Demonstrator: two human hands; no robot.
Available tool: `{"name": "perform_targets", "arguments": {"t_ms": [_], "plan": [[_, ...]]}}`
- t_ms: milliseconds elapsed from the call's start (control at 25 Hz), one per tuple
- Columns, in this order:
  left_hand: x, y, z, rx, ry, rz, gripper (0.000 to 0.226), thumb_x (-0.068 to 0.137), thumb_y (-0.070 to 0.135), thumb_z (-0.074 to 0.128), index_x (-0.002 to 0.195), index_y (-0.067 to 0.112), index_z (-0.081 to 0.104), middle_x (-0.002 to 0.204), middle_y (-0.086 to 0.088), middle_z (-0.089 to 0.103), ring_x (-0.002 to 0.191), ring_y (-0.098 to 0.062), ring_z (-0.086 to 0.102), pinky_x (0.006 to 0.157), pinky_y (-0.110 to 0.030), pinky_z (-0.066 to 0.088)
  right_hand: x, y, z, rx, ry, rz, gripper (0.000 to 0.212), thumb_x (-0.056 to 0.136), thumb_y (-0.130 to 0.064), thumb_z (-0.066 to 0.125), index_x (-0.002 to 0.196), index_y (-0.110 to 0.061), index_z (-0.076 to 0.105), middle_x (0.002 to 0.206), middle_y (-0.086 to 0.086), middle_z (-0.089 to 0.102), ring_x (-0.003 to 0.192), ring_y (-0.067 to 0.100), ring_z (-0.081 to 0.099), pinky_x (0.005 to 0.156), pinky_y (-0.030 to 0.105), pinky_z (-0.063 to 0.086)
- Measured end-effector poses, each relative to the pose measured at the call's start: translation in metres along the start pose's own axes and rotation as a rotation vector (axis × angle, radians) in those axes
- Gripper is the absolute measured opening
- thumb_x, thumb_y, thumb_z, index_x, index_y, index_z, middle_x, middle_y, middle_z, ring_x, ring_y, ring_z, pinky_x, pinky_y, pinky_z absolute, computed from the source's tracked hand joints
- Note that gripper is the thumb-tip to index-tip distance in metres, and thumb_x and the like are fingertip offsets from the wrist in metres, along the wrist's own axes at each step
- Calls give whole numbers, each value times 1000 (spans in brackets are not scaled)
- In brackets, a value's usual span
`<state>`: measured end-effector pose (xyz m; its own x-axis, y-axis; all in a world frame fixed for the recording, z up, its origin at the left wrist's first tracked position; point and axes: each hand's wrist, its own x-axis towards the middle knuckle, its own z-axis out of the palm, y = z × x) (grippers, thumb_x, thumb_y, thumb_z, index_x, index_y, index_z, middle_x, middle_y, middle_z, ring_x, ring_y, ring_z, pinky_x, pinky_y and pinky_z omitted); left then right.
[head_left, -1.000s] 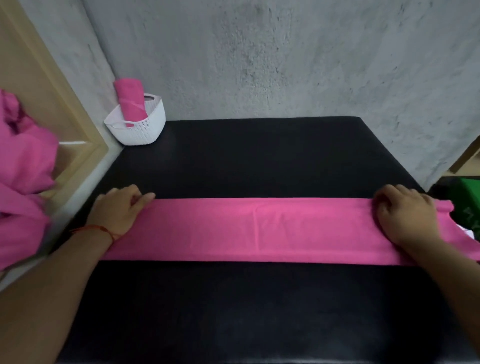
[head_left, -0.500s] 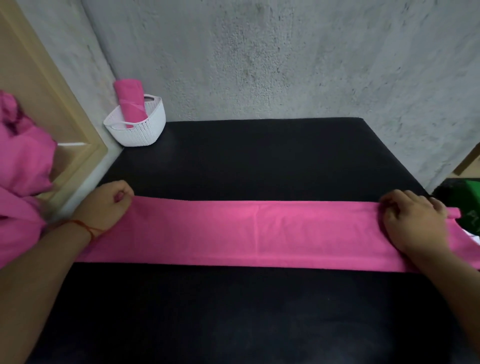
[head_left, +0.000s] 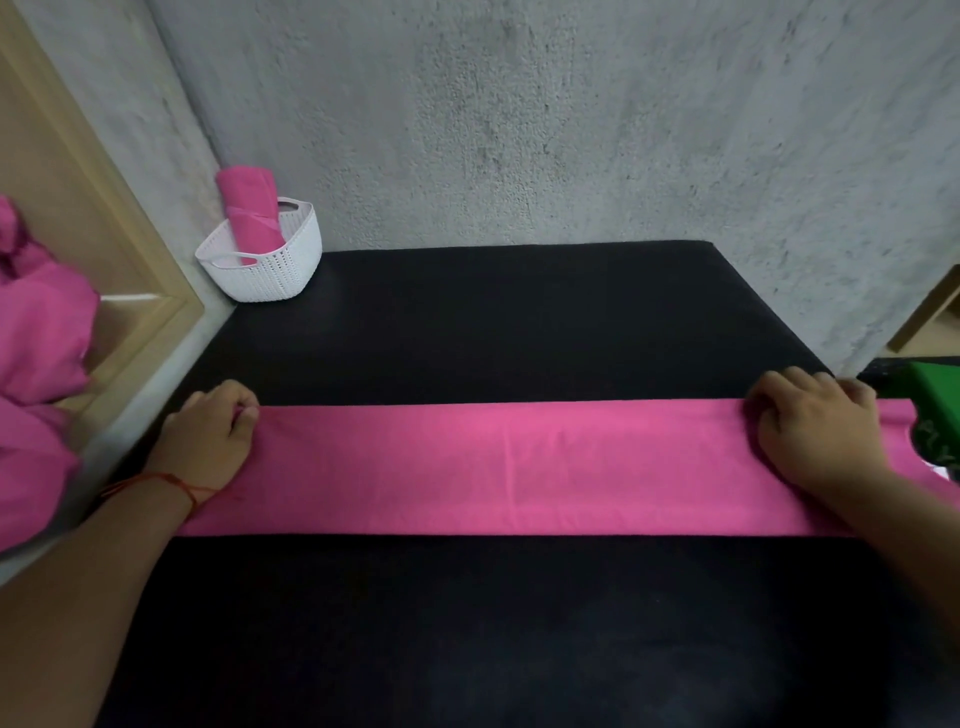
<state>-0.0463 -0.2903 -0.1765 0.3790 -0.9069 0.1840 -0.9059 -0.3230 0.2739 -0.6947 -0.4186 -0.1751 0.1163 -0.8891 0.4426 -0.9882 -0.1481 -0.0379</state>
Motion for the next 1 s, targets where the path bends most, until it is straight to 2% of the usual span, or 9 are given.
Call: {"name": "perform_targets", "arguments": {"t_ms": [280,400,560,640,680,760,800,880,1000], "plan": [[3,-3,3,36,21,0,17,102,20,48,91,33,52,95,6,55,97,-23,52,89,-50,46,-5,7,15,105,-63,42,39,85,-31,34,108,-27,66,104,1,65,99,34,60,105,56,35],[9,3,1,257,-36,-128,16,94,20,42,92,35,47,99,3,53,99,-24,49,89,-51,44,-6,5,17,120,-28,41,42,84,-28,37,110,-25,70,104,3,67,99,35,61,105,55,35],[19,32,-8,565,-83,-228,23,95,24,40,115,26,51,126,-7,56,121,-31,49,101,-53,42,-7,6,19,130,11,49,42,84,-30,35,106,-27,71,102,2,67,96,36,62,105,54,35],[19,78,1,464,-66,-51,26,93,21,47,116,30,57,124,-5,58,118,-32,53,98,-50,45,-6,5,20,125,16,48,42,84,-32,34,105,-28,71,102,1,67,96,35,62,106,54,35],[13,112,9,311,-82,82,25,94,21,50,113,32,61,121,-3,61,114,-32,57,94,-48,48,-6,6,21,121,19,46,42,84,-32,34,104,-28,70,102,1,67,95,35,62,106,55,35],[-6,189,29,28,-171,289,13,100,32,51,106,31,63,112,1,61,108,-27,59,91,-45,51,-7,6,23,120,32,45,42,84,-31,34,104,-28,70,101,0,66,95,35,62,107,55,35],[-15,223,38,-40,-221,350,16,102,41,50,103,31,62,109,5,59,107,-22,57,91,-43,49,-8,6,23,120,39,46,41,84,-31,34,104,-27,70,100,0,66,94,35,62,107,55,35],[-28,272,54,-65,-251,409,20,101,52,50,98,34,58,103,12,55,104,-14,51,92,-41,44,-8,7,25,123,52,47,40,84,-31,36,103,-27,70,99,0,66,93,35,62,107,55,35],[-34,288,71,-151,-155,380,18,100,54,53,92,38,56,98,18,54,102,-10,48,95,-37,37,-7,9,26,149,53,45,37,85,-29,38,103,-28,70,100,-1,66,94,34,62,108,55,35]]}}
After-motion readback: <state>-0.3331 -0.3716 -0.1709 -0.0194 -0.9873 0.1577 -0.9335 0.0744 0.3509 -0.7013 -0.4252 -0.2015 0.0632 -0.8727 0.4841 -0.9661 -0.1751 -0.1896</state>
